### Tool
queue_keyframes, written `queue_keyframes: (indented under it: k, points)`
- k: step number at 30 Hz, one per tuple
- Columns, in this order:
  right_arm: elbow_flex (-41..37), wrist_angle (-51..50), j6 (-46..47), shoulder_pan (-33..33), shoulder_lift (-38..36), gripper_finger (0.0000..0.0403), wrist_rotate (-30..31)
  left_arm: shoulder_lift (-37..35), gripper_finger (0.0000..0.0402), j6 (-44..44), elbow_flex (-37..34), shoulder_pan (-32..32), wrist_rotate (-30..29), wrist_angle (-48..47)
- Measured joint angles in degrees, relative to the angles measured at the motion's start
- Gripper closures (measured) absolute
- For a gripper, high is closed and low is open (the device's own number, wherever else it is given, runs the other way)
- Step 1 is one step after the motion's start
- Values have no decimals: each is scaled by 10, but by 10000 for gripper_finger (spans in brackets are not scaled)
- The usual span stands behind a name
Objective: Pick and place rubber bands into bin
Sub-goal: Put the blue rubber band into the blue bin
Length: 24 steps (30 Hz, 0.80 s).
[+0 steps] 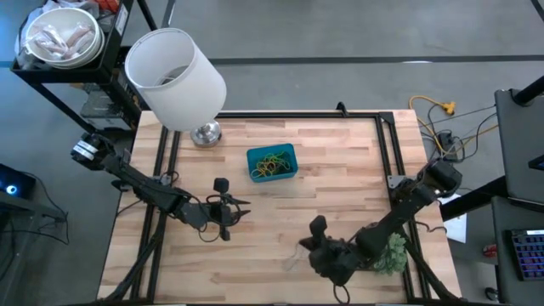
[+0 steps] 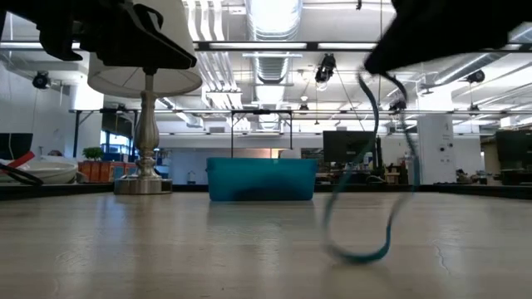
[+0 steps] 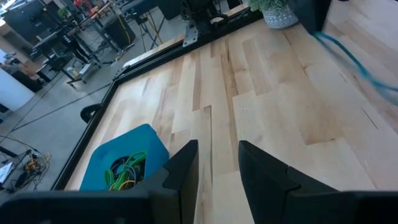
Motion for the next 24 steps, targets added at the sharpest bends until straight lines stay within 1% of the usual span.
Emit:
queue_keyframes:
  k: [4,6,9,15,24]
  points:
    - [0,14,-54,-2,-14,395,73,0,304,0,0,0,0,0]
    - [0,28,-86,-6,-18,395,97,0,304,0,0,0,0,0]
    - [0,59,-130,-19,-25,395,115,0,304,0,0,0,0,0]
    - [1,108,-209,-59,-29,394,127,0,304,0,0,0,0,-1]
    - [1,165,-302,-150,-32,394,127,0,304,0,0,0,0,-2]
